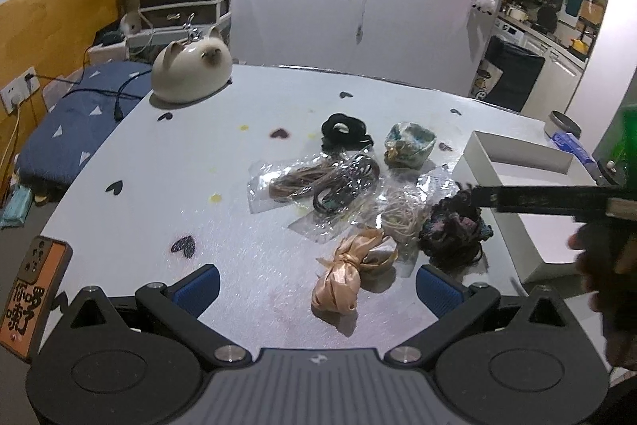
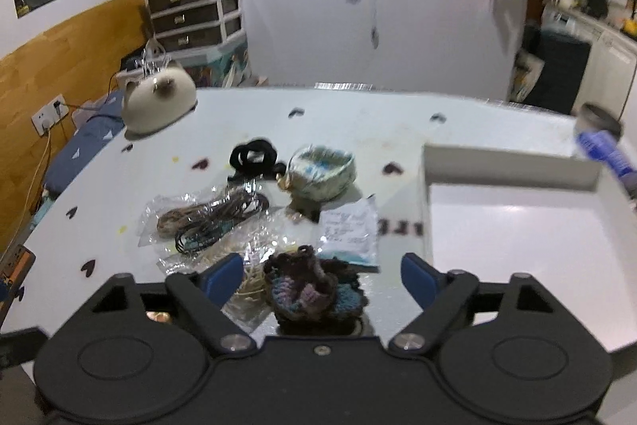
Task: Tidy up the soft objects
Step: 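Grasp the dark knitted bundle with the right tool while the left tool approaches the peach satin bow, then close the left tool on the peach satin bow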
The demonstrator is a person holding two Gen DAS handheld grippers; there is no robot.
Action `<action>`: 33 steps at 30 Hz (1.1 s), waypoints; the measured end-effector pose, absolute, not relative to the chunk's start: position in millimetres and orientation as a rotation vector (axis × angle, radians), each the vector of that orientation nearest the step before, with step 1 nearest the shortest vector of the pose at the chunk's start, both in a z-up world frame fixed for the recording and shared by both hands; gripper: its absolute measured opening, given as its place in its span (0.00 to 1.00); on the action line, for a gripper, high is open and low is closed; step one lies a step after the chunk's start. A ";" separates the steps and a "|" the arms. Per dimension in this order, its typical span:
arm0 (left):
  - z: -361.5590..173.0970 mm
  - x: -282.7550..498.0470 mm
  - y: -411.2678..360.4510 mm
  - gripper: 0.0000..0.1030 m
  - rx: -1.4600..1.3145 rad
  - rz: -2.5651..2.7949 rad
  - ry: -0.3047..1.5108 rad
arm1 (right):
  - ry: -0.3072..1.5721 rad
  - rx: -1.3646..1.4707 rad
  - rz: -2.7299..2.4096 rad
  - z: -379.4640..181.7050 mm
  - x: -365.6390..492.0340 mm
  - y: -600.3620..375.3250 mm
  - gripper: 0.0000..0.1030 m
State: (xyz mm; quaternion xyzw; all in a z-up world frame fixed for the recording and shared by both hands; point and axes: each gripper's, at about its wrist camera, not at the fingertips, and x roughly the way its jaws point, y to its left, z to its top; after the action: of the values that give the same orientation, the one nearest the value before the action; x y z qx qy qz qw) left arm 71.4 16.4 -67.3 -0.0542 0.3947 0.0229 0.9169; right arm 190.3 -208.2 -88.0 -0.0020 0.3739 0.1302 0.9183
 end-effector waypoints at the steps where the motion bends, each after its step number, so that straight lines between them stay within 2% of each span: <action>1: -67.8 71.6 17.1 1.00 -0.119 0.049 0.816 | 0.782 -0.013 0.274 -94.4 197.5 -205.2 0.80; 9: -79.1 83.5 23.7 1.00 -0.266 0.116 0.905 | 0.922 -0.105 0.329 -143.6 238.1 -187.9 0.76; 11: -83.6 90.3 24.6 1.00 -0.315 0.140 0.928 | 0.949 -0.104 0.349 -151.2 242.3 -187.4 0.65; 12: -86.0 93.6 24.5 1.00 -0.339 0.150 0.936 | 0.953 -0.102 0.358 -152.8 242.2 -187.8 0.63; 14: -91.3 101.7 22.5 1.00 -0.387 0.176 0.954 | 0.943 -0.112 0.384 -150.5 240.8 -188.9 0.45; 17: -99.7 115.4 15.1 1.00 -0.439 0.212 0.980 | 0.932 -0.122 0.429 -142.8 235.1 -194.4 0.32; 22: -111.5 140.9 2.7 1.00 -0.521 0.273 1.010 | 0.920 -0.131 0.496 -127.0 219.1 -209.9 0.27; 33: -145.5 182.1 6.7 1.00 -0.857 0.606 1.090 | 0.846 -0.155 0.558 -101.6 190.5 -249.8 0.27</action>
State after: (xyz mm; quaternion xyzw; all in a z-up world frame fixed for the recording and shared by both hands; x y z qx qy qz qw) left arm 182.1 6.7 -145.6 -0.3886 0.4944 0.2751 0.7272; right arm 190.5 -249.8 -101.6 -0.0742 0.4046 0.2670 0.8715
